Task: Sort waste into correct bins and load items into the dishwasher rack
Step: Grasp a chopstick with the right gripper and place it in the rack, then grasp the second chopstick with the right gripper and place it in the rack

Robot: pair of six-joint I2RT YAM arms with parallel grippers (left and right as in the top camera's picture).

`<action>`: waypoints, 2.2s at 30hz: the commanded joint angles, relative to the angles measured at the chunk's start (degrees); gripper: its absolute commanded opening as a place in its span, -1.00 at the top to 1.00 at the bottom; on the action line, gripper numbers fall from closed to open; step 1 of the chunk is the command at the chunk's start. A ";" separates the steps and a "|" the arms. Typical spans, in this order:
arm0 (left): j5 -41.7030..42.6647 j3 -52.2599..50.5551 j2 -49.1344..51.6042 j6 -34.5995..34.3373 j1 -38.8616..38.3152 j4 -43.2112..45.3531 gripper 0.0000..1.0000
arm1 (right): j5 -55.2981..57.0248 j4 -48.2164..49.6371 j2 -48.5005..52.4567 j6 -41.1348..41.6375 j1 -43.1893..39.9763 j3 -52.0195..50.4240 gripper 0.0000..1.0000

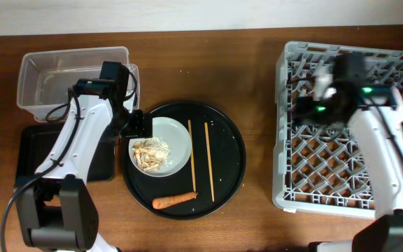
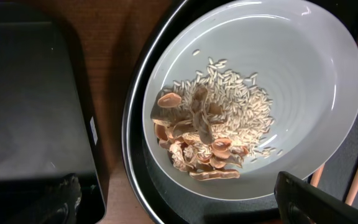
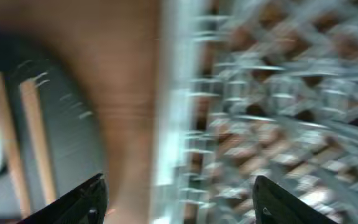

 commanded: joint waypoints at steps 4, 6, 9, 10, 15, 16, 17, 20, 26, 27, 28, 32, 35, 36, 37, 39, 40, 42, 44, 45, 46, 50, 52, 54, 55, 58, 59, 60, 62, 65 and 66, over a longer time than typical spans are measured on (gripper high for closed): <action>0.52 0.22 -1.55 -0.13 0.13 -0.44 -0.98 | -1.55 4.42 4.63 7.45 27.85 -0.15 -0.49; 0.52 0.22 -1.55 -0.13 0.13 -0.48 -0.98 | -0.02 6.38 8.90 10.84 32.85 -0.15 -0.49; 0.52 0.22 -1.55 -0.13 0.13 -0.50 -0.98 | 1.97 8.04 16.76 15.43 37.33 -0.15 -0.49; 0.52 0.22 -1.55 -0.13 0.13 -0.50 -0.98 | 2.75 8.13 19.04 16.57 37.92 -0.15 -0.48; 0.55 0.22 -1.55 -0.13 0.13 -0.50 -0.98 | 4.39 10.69 27.82 21.33 38.01 -0.15 -0.27; 0.55 0.22 -1.55 -0.13 0.13 -0.50 -0.98 | 4.94 10.86 28.76 21.38 38.03 -0.15 -0.25; 0.55 0.22 -1.55 -0.13 0.13 -0.50 -0.98 | 5.62 10.67 29.42 22.84 38.05 -0.22 -0.22; 0.57 0.22 -1.55 -0.13 0.13 -0.50 -0.98 | 5.62 10.64 29.68 23.89 39.04 -0.26 0.22; 0.57 0.22 -1.55 -0.13 0.13 -0.57 -0.98 | 4.81 10.62 29.68 24.33 41.59 -0.24 0.91; 0.57 0.22 -1.55 -0.13 0.13 -0.68 -0.98 | 4.31 10.58 29.55 24.30 41.57 -0.22 0.92; 0.57 0.22 -1.55 -0.13 0.11 -0.87 -0.98 | 4.07 9.90 28.37 24.28 41.53 0.20 0.91; 0.55 0.22 -1.55 -0.13 0.13 -0.92 -0.98 | 7.78 5.16 15.28 21.97 39.01 5.64 0.92; 0.57 0.22 -1.55 -0.13 0.13 -0.92 -0.98 | 10.99 -2.54 3.82 17.84 27.34 7.32 0.92; 0.57 0.22 -1.55 -0.13 0.13 -0.92 -0.98 | 12.87 -4.48 2.19 17.77 23.54 7.32 0.92; 0.55 0.22 -1.55 -0.13 0.13 -0.92 -0.98 | 13.57 -5.86 1.57 16.74 20.20 7.32 0.92; 0.57 0.22 -1.55 -0.13 0.13 -0.92 -0.98 | 13.55 -7.65 2.71 13.03 10.60 5.84 0.91; 0.55 0.22 -1.55 -0.13 0.13 -0.94 -0.98 | 13.57 -7.63 3.32 12.94 8.48 4.72 0.91; 0.57 0.22 -1.55 -0.13 0.13 -1.03 -0.98 | 13.57 -5.88 4.68 10.71 5.16 0.94 0.92; 0.55 0.22 -1.55 -0.13 0.13 -1.11 -0.98 | 13.49 -3.43 5.40 10.05 4.55 -1.73 0.91; 0.57 0.22 -1.55 -0.13 0.13 -1.09 -0.98 | 12.48 -1.20 5.64 10.05 4.55 -4.00 0.91; 0.55 0.22 -1.55 -0.13 0.13 -1.09 -0.98 | 11.93 0.20 5.68 10.05 4.55 -5.53 0.91; 0.57 0.22 -1.55 -0.13 0.13 -1.11 -0.98 | 8.98 3.17 6.08 10.05 4.57 -9.66 0.63; 0.57 0.22 -1.55 -0.13 0.13 -1.11 -0.98 | 8.98 2.93 4.98 10.05 4.55 -9.27 0.49; 0.57 0.22 -1.55 -0.13 0.13 -1.22 -0.98 | 8.33 0.48 2.51 9.99 4.57 -5.95 0.42; 0.55 0.22 -1.55 -0.13 0.13 -1.29 -0.98 | 6.23 -1.60 0.79 10.03 4.57 -2.10 0.40; 0.57 0.22 -1.55 -0.13 0.13 -1.29 -0.98 | -1.31 -1.79 -2.08 10.08 8.26 2.64 0.33; 0.55 0.22 -1.55 -0.13 0.13 -1.25 -0.98 | -1.57 -1.79 -1.57 10.10 11.61 2.58 0.31; 0.55 0.22 -1.55 -0.13 0.13 -1.27 -0.98 | -1.57 -0.90 -0.09 10.29 17.75 2.51 0.23; 0.55 0.22 -1.55 -0.13 0.11 -1.27 -0.98 | -1.55 1.14 2.16 10.75 23.37 2.36 0.18; -0.52 0.22 -1.55 -0.13 0.42 -1.29 -0.98 | -1.51 7.50 11.43 14.25 36.13 2.36 0.15; -0.76 0.22 -1.55 -0.13 1.25 -1.31 -0.98 | -1.44 8.72 13.55 15.39 37.94 2.36 0.15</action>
